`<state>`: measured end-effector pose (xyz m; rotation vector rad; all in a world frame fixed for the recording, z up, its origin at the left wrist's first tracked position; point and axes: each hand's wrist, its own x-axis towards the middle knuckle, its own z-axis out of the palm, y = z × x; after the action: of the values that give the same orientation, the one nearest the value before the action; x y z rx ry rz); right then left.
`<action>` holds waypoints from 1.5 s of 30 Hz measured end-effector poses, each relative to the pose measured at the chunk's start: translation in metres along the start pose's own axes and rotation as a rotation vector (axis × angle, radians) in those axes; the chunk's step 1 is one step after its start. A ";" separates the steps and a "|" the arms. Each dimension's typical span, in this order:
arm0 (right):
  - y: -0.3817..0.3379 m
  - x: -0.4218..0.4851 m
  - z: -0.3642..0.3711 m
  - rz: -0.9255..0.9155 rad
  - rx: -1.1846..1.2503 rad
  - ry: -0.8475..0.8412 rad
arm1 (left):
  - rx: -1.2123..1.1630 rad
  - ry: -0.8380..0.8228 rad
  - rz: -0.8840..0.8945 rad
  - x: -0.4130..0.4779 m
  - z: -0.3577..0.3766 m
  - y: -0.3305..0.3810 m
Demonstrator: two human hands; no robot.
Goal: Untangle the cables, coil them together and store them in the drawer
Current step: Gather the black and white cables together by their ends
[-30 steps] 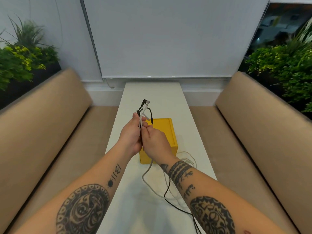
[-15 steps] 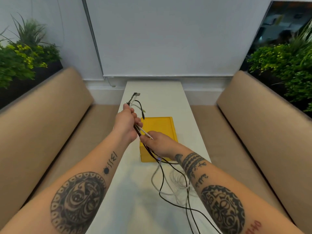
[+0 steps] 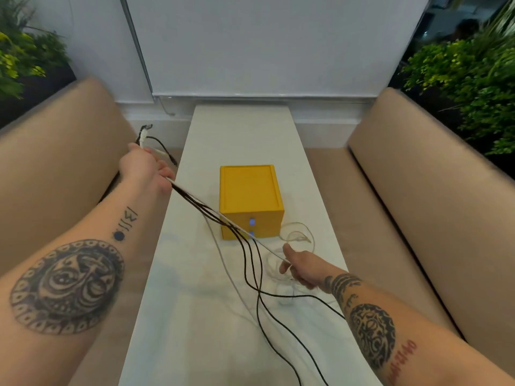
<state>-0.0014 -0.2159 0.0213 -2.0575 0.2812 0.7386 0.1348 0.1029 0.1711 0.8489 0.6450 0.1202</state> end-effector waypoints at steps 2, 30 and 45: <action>0.028 -0.006 -0.003 0.063 -0.090 0.048 | -0.034 0.015 -0.012 0.006 -0.006 0.006; -0.124 -0.069 -0.116 -0.052 0.254 -0.518 | -0.152 -0.063 -0.035 -0.026 0.028 0.019; 0.055 -0.018 -0.025 0.503 0.737 -0.133 | -0.011 -0.231 -0.116 -0.019 0.034 0.005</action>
<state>-0.0310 -0.2689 0.0048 -1.2366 0.8730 0.8940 0.1402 0.0770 0.2000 0.7991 0.4744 -0.0782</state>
